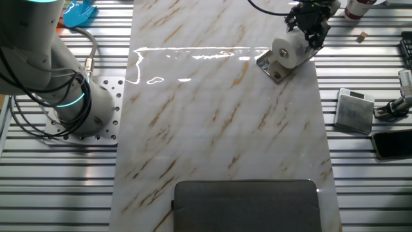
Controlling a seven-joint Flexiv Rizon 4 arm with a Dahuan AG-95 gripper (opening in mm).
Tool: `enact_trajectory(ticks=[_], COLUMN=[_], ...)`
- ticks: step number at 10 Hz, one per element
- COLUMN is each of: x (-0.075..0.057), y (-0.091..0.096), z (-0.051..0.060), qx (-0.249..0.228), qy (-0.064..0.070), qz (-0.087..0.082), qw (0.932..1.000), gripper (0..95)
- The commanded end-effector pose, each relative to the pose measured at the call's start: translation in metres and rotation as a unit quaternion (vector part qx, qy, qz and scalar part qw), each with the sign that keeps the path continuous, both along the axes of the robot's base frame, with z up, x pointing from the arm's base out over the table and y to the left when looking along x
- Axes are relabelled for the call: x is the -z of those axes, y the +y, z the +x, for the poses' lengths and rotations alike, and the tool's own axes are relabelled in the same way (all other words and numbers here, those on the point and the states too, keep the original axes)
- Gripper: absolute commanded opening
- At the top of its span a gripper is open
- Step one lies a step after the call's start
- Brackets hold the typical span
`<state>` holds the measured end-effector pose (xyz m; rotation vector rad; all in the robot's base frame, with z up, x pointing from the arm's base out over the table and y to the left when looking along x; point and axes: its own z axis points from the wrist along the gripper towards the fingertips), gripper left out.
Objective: Take the roll of paper down from the shelf
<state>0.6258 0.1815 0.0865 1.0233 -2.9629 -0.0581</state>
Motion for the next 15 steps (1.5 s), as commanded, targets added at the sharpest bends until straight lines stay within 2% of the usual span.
enact_trajectory(ticks=[1, 12, 15], x=[0.000, -0.003, -0.006], y=[-0.001, -0.023, -0.035], z=[-0.003, -0.028, -0.041], qx=[0.000, -0.013, -0.024], qy=[0.000, 0.002, 0.002], qz=[0.001, 0.008, 0.009], qw=[1.0000, 0.9999, 0.9997], gripper=[0.0, 0.0, 0.0])
